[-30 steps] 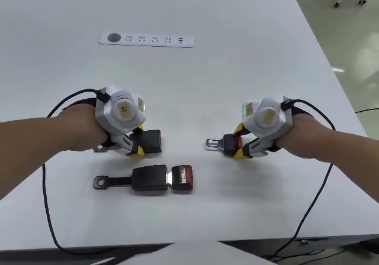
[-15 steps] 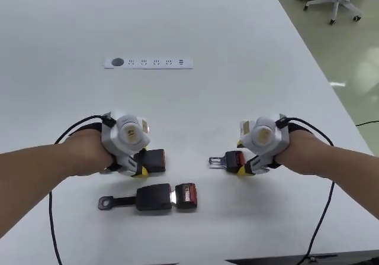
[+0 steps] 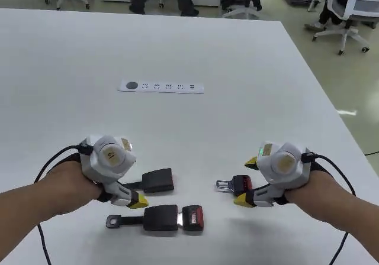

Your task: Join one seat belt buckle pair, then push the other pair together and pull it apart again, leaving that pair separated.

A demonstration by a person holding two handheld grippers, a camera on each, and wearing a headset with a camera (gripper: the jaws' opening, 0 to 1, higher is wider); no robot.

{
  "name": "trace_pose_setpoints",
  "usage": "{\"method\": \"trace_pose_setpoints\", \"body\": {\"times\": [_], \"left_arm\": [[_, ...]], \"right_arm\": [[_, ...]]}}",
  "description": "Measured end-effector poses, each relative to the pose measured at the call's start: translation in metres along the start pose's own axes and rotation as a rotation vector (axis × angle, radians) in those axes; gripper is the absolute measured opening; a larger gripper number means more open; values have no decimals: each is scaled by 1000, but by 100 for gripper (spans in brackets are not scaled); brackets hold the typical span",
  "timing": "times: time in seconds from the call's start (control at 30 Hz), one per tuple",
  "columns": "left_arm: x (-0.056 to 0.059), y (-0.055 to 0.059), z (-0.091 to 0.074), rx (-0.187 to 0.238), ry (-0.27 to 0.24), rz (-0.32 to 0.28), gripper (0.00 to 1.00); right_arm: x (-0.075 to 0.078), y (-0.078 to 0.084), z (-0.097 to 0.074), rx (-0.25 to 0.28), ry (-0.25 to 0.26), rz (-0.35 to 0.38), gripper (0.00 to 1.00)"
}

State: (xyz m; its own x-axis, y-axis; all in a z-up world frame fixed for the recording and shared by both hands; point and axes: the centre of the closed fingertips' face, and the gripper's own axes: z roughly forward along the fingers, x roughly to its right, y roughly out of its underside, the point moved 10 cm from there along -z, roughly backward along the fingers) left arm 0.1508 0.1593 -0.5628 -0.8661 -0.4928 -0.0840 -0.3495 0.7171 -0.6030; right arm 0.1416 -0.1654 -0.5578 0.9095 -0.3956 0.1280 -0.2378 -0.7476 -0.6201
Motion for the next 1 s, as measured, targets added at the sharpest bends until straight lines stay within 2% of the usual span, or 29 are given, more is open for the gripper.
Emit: {"method": "trace_pose_setpoints", "body": {"times": [0.17, 0.33, 0.5, 0.63, 0.67, 0.8, 1.0], "left_arm": [[7, 13, -22, 34, -33, -77, 79], [13, 34, -37, 51, -52, -148, 88], [13, 50, -50, 69, -74, -215, 95], [18, 59, -54, 68, -76, -245, 100], [18, 60, -54, 68, -78, -247, 100], [21, 64, -56, 73, -87, -282, 100], [26, 67, -60, 82, -103, -307, 100]], "right_arm": [[-18, 5, -8, 29, 9, 63, 70], [-33, 13, -15, 41, 17, 110, 77], [-40, 18, -20, 63, 32, 166, 86], [-43, 22, -21, 76, 61, 213, 100], [-43, 23, -21, 73, 53, 209, 99], [-44, 25, -22, 82, 78, 237, 100], [-52, 27, -20, 82, 79, 252, 100]]}}
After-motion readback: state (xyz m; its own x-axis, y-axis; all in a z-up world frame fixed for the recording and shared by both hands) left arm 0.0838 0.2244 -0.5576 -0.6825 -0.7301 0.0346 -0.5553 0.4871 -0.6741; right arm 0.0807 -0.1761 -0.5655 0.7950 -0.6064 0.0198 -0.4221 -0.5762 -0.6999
